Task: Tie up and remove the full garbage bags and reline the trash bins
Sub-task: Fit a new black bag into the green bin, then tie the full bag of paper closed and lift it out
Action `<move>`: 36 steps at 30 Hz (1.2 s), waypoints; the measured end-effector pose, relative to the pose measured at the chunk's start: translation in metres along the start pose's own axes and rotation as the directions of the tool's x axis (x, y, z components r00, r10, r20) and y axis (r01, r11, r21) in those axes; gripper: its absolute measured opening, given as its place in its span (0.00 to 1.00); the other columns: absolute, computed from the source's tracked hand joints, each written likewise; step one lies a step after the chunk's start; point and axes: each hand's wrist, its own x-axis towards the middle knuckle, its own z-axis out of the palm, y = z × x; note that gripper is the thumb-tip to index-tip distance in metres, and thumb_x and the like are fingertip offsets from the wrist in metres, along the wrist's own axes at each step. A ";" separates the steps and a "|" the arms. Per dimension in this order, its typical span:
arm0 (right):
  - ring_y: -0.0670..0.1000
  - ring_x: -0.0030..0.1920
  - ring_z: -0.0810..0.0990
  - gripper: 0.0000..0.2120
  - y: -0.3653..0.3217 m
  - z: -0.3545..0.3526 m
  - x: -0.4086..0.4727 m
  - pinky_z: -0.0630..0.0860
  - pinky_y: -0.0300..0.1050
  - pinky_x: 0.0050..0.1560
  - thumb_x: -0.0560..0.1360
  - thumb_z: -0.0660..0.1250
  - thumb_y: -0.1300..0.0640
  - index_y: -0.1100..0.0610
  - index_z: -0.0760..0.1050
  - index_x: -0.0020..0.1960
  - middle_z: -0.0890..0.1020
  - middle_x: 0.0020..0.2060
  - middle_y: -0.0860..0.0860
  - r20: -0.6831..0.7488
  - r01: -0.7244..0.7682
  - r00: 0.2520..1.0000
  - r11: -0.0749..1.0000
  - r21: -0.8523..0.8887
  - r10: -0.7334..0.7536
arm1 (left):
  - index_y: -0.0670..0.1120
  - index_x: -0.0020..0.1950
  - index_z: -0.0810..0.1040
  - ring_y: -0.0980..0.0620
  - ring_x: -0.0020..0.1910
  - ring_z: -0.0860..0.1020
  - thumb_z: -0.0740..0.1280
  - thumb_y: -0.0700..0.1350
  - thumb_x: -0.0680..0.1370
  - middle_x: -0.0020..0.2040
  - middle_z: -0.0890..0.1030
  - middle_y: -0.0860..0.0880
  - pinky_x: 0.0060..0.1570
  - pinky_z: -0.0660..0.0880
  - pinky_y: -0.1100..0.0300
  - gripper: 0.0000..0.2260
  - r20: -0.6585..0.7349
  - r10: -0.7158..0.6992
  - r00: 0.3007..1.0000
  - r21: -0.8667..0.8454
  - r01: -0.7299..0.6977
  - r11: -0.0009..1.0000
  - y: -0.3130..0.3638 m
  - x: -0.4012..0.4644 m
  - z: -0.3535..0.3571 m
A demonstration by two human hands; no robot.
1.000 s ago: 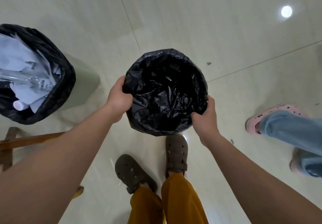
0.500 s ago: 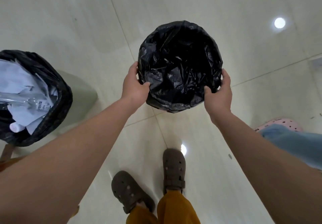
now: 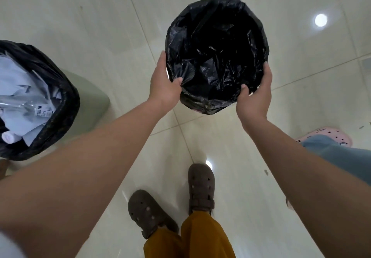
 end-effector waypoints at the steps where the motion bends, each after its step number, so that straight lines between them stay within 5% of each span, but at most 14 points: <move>1: 0.46 0.74 0.61 0.32 -0.001 -0.001 -0.004 0.58 0.45 0.76 0.79 0.61 0.64 0.50 0.53 0.78 0.63 0.75 0.47 0.005 0.025 1.000 0.998 -0.060 -0.025 | 0.51 0.79 0.52 0.46 0.70 0.69 0.64 0.39 0.79 0.75 0.64 0.50 0.70 0.67 0.48 0.32 -0.013 -0.018 1.000 0.020 0.019 1.000 -0.002 -0.004 0.000; 4: 0.49 0.76 0.55 0.36 -0.002 -0.003 -0.019 0.52 0.40 0.74 0.78 0.65 0.59 0.52 0.49 0.79 0.57 0.77 0.51 0.046 0.056 0.998 0.979 -0.198 -0.048 | 0.51 0.79 0.47 0.47 0.73 0.65 0.67 0.47 0.79 0.78 0.56 0.50 0.71 0.64 0.49 0.36 -0.032 -0.064 0.997 0.103 0.067 0.992 -0.011 -0.026 -0.010; 10: 0.57 0.78 0.50 0.41 -0.020 0.010 -0.068 0.46 0.53 0.75 0.76 0.69 0.50 0.50 0.46 0.79 0.53 0.78 0.57 0.068 0.107 0.994 0.895 -0.432 -0.086 | 0.51 0.79 0.45 0.48 0.75 0.58 0.65 0.53 0.79 0.79 0.49 0.47 0.68 0.58 0.59 0.37 -0.070 -0.006 0.998 0.337 0.029 0.941 -0.034 -0.069 -0.065; 16: 0.57 0.77 0.50 0.42 -0.039 0.039 -0.147 0.48 0.54 0.75 0.76 0.69 0.49 0.49 0.46 0.79 0.54 0.78 0.58 0.232 0.213 0.967 0.838 -0.502 -0.106 | 0.51 0.79 0.46 0.45 0.75 0.52 0.64 0.57 0.78 0.78 0.47 0.45 0.72 0.61 0.47 0.37 -0.135 0.048 0.990 0.527 0.030 0.849 -0.051 -0.112 -0.132; 36: 0.58 0.75 0.55 0.37 -0.167 0.208 -0.219 0.54 0.52 0.73 0.77 0.67 0.50 0.47 0.50 0.79 0.57 0.76 0.55 0.570 0.412 0.811 0.821 -0.394 -0.133 | 0.49 0.78 0.51 0.42 0.70 0.58 0.67 0.55 0.77 0.75 0.53 0.46 0.62 0.68 0.46 0.37 -0.414 -0.197 0.889 0.379 0.365 0.850 -0.114 -0.154 -0.350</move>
